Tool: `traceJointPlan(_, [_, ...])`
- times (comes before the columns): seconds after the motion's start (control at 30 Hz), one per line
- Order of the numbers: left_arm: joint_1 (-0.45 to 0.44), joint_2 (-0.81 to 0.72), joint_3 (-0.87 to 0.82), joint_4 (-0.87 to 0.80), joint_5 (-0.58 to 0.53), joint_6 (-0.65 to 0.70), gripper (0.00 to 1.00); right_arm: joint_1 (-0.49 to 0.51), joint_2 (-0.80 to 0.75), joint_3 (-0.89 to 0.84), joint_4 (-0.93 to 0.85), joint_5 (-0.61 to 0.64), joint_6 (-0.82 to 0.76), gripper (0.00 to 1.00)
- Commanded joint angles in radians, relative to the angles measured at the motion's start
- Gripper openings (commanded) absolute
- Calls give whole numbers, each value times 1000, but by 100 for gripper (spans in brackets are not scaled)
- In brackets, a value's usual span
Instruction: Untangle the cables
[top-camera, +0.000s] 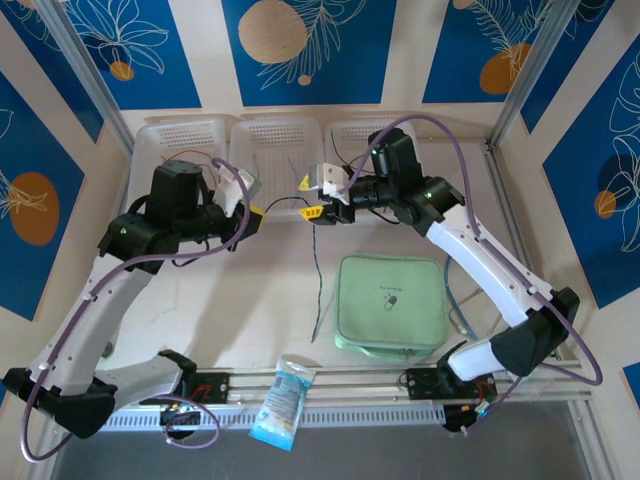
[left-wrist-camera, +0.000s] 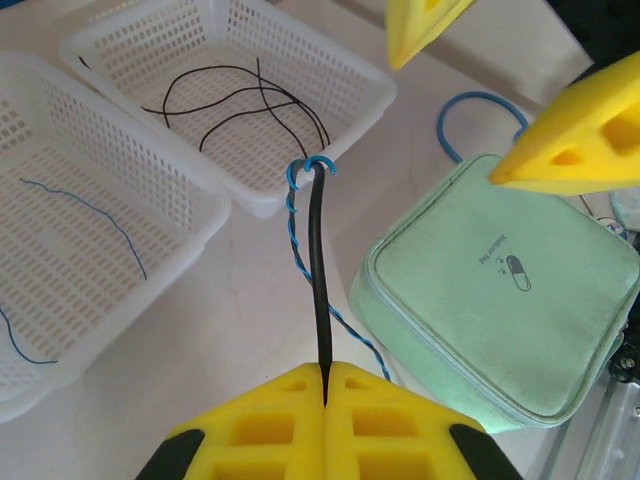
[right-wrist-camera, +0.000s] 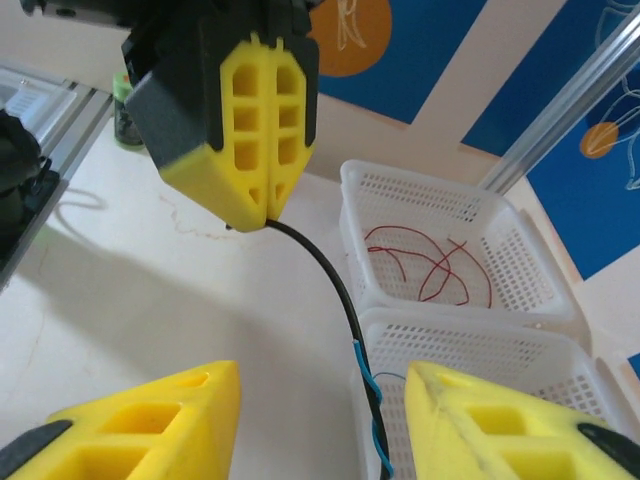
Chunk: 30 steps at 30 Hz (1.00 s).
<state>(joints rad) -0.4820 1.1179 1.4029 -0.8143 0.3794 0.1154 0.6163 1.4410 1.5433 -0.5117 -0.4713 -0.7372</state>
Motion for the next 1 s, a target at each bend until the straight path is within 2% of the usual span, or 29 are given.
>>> traceJointPlan(0.0, [-13,-10,-11,14,35,28,0,15,30,51,-147,1,-69,40])
traceJointPlan(0.53, [-34,-6,-34,31,39,0,0,31,107,128,-139,46,-94,33])
traceJointPlan(0.77, [-46,-1,-42,34,39,-9,0,26,142,152,-163,31,-100,18])
traceJointPlan(0.97, [-49,-1,-41,32,28,-7,0,25,144,157,-174,31,-105,0])
